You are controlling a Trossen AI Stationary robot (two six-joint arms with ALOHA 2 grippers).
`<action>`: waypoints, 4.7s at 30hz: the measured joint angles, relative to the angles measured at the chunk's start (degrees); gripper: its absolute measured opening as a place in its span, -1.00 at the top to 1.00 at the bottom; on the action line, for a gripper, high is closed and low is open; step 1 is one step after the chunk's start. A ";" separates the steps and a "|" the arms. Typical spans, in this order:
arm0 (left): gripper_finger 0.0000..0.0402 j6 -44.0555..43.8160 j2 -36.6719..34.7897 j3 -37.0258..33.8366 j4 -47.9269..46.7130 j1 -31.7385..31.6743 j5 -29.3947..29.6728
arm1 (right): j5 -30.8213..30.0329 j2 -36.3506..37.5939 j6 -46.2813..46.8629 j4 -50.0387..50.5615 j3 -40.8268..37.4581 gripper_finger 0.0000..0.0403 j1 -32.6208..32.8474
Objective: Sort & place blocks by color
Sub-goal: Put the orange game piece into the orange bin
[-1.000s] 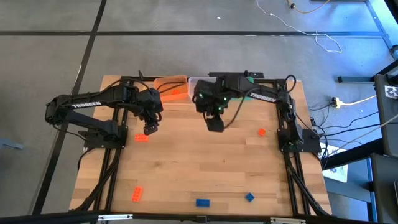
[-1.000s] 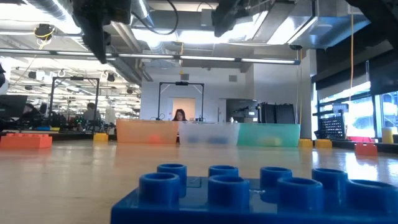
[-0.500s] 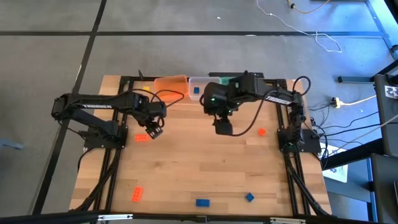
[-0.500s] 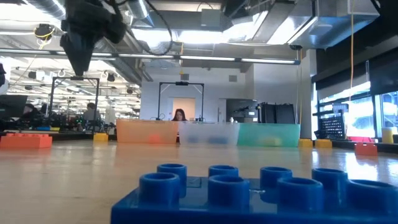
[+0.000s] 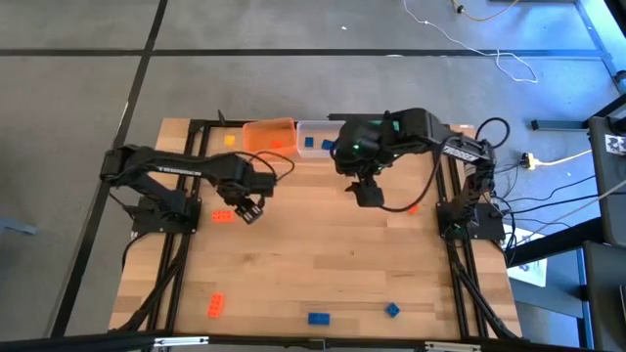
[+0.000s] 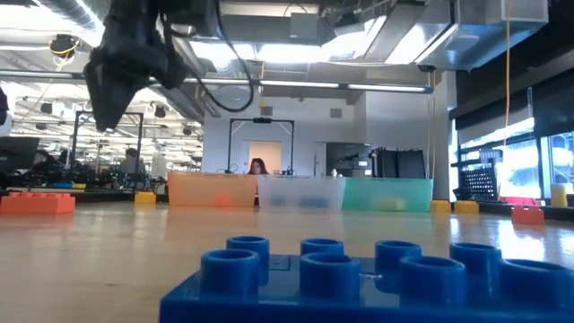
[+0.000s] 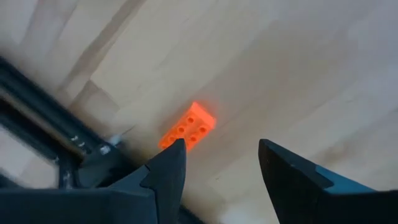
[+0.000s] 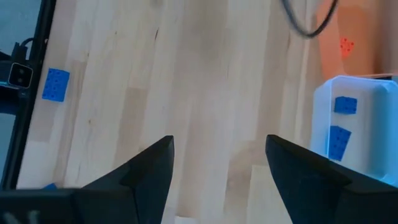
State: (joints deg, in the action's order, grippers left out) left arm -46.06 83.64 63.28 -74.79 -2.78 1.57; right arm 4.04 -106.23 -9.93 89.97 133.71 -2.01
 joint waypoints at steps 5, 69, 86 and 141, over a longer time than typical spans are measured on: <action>0.04 2.12 4.20 -0.45 -1.78 1.05 -2.69 | 0.06 0.37 -2.39 0.02 0.00 -0.25 -0.08; 0.38 11.44 7.93 -11.92 15.59 3.27 4.89 | 0.56 0.37 -5.14 -0.11 0.00 -0.25 -1.95; 0.38 29.93 1.87 11.05 15.86 -21.81 11.84 | 0.45 0.37 -2.56 -1.79 0.00 -0.25 -8.64; 0.01 47.99 -1.21 16.66 22.61 -32.09 5.64 | 5.03 1.06 3.71 -0.08 -8.37 -0.25 -11.36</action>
State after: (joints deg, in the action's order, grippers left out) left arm 1.93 82.43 79.94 -52.18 -34.87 7.21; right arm 9.07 -105.17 -6.22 89.90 125.34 -13.37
